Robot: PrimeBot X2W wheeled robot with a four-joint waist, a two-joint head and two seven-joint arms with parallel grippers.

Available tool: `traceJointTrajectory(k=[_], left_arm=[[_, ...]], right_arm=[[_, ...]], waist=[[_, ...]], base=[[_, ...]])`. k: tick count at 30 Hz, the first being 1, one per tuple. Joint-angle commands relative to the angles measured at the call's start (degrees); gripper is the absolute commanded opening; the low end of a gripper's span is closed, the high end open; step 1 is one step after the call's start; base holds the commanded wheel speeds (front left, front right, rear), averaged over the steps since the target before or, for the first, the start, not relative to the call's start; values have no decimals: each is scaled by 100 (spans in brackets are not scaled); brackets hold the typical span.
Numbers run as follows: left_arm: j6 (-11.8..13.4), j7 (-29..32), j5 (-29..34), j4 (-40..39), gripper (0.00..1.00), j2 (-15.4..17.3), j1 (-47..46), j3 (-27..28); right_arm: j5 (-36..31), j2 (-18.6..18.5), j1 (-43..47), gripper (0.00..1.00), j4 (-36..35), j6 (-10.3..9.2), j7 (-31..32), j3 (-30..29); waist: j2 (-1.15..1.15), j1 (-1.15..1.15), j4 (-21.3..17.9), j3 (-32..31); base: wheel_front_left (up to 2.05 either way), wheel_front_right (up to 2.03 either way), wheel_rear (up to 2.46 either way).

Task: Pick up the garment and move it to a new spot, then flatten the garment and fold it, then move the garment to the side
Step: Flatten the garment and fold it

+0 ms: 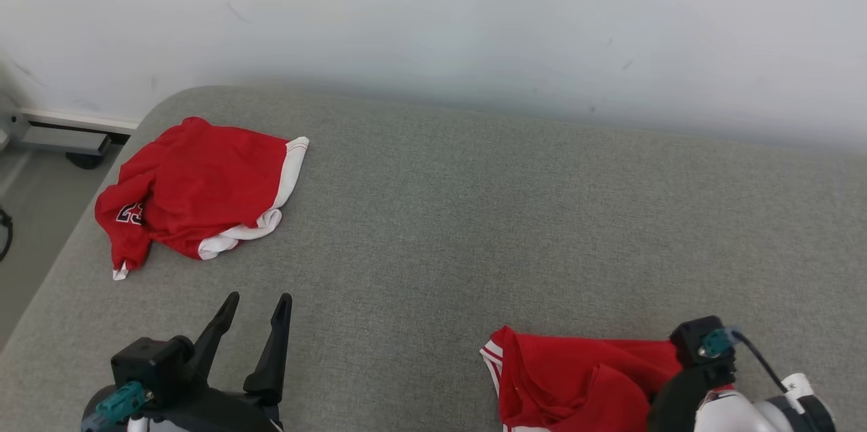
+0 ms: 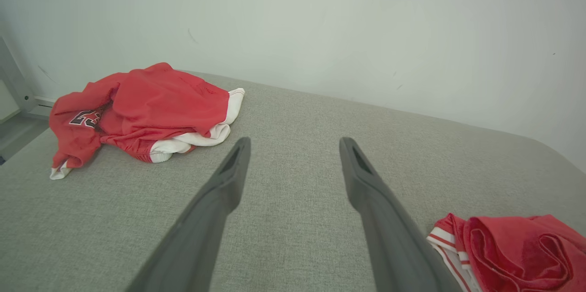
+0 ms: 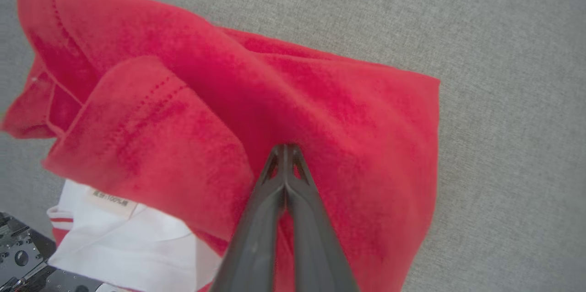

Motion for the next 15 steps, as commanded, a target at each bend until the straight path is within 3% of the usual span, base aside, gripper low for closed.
traceJointTrajectory(k=[1,15], left_arm=[[-24,-6,-35,14,100,24,-68,13],[9,-44,-91,32,100,50,-38,18]], right_arm=[[132,-17,0,0,29,-13,42,97],[594,-17,429,0,-416,-13,536,1109]], waist=[[0,0,23,12],[0,0,7,-13]], base=[[0,0,0],[0,0,0]])
